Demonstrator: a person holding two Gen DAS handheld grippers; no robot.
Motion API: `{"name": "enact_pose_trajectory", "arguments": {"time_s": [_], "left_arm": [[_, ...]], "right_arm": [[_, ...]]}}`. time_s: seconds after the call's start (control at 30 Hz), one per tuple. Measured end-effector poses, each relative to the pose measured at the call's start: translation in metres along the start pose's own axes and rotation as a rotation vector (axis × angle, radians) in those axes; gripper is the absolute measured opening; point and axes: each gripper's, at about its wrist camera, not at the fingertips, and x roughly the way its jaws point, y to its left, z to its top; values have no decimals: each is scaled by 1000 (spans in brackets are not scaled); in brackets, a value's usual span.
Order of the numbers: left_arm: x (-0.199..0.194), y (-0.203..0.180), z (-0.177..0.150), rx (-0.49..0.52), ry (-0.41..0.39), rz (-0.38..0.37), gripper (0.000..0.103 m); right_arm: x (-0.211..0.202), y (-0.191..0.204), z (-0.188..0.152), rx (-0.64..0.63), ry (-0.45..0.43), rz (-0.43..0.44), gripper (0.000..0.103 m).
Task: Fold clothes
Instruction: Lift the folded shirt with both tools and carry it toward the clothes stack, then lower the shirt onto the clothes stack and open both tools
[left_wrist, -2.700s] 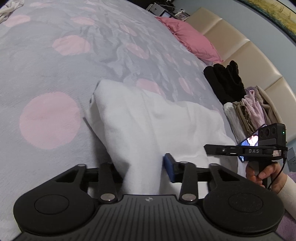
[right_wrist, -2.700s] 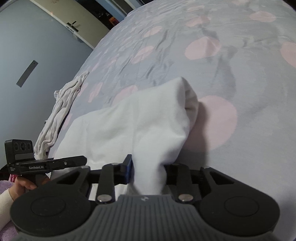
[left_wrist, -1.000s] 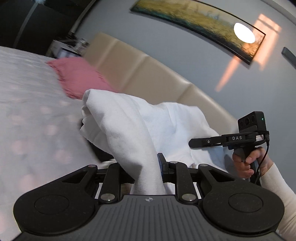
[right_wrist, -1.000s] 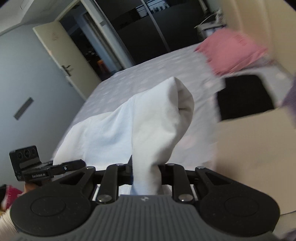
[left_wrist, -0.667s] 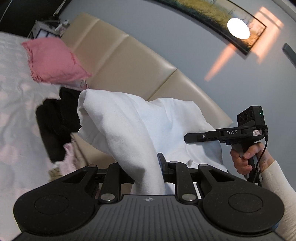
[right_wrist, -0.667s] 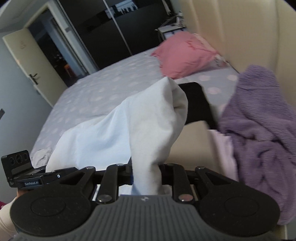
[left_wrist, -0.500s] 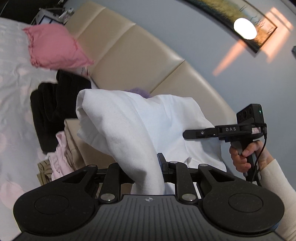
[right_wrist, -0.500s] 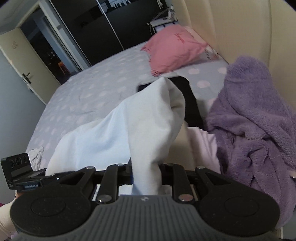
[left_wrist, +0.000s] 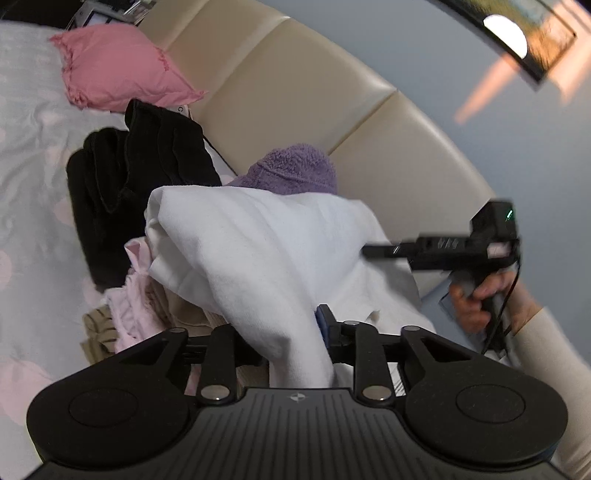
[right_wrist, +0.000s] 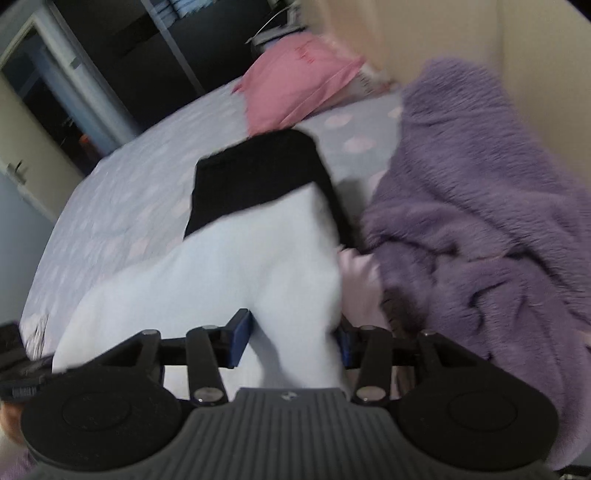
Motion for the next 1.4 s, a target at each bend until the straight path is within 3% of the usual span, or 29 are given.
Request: {"name": "enact_pose_trajectory", "arguments": {"time_s": [0.17,0.23,0.3,0.37,0.5,0.77,1.03,1.2,1.4], "left_arm": [[-33,-12,-10,75,-35,98,49],[-52,-17,-13,98,-90,151,50],[-68,-22,-13,142,-154,179,44],[-75,-30,-9,194,-187,185,30],[-61,-40,-1,240,-183,175,24],[-9,-24,-6,260,-117,194,22],[11,-11,-13,259,-61,188,17],[15,-14,-12,286,-47,223,17],[-7,-32,-10,340,-59,250,17]], "right_arm": [[-30,19,-3,-25,-160,-129,50],[-40,31,-7,-40,-225,-155,40],[-45,45,-13,-71,-265,-153,30],[-44,58,-19,-108,-302,-161,23],[-29,67,-28,-129,-363,-186,20],[27,19,-41,26,-359,-165,17],[63,-28,-57,146,-347,-94,17],[59,-17,-57,112,-342,-135,18],[23,12,-59,76,-403,-138,26]]}}
